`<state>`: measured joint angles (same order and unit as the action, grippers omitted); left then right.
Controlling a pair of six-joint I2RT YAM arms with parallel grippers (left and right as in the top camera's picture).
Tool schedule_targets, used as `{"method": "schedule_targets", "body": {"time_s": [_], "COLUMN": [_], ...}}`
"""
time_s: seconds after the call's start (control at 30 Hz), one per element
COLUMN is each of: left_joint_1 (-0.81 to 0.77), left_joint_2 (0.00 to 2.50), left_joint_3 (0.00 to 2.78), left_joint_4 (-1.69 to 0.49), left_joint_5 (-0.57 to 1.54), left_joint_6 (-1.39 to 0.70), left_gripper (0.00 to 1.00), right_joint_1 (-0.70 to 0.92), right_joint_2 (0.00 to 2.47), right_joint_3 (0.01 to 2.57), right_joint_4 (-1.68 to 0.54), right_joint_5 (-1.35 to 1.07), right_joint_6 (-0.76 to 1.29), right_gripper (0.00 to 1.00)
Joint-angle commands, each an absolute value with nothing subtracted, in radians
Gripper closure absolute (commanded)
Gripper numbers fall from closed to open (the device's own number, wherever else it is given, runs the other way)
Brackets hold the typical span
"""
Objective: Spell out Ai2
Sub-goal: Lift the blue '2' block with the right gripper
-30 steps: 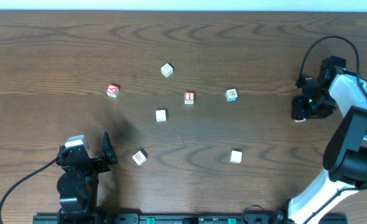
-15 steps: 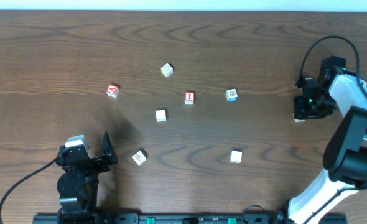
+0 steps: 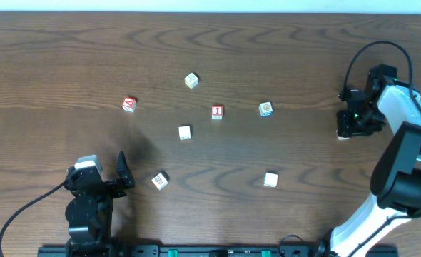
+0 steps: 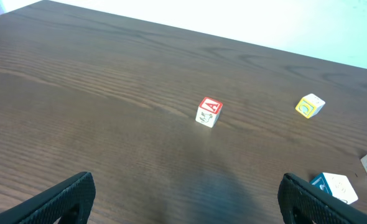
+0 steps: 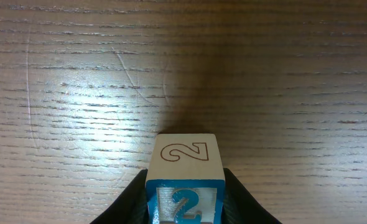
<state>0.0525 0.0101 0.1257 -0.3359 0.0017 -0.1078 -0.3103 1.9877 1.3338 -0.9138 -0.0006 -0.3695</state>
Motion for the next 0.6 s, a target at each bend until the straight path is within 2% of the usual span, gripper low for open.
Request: {"method": "schedule_targets", "body": {"time_s": [0.0,0.07,0.23,0.57], "left_joint_1": [0.057,0.057,0.057,0.057], "left_joint_2": [0.004,0.004,0.004,0.004], "left_joint_3": [0.104,0.104,0.104,0.104], "left_joint_4": [-0.344,-0.343,-0.344,-0.344], "left_joint_5": [0.012,0.012,0.012,0.012], "left_joint_6": [-0.102,-0.102,-0.102,-0.102], "left_gripper": [0.05,0.05,0.05,0.05], "right_joint_1": [-0.309,-0.308,-0.306,-0.26], "right_joint_2": [1.996,1.996,1.996,1.995], "right_joint_3": [1.327,1.327,1.328,1.55], "right_joint_4": [-0.897,-0.888,-0.859,-0.878], "right_joint_5": [0.002,0.002,-0.019,-0.113], "right_joint_6": [-0.335,-0.325,-0.278,-0.142], "right_gripper": [0.83,0.85,0.99,0.99]}}
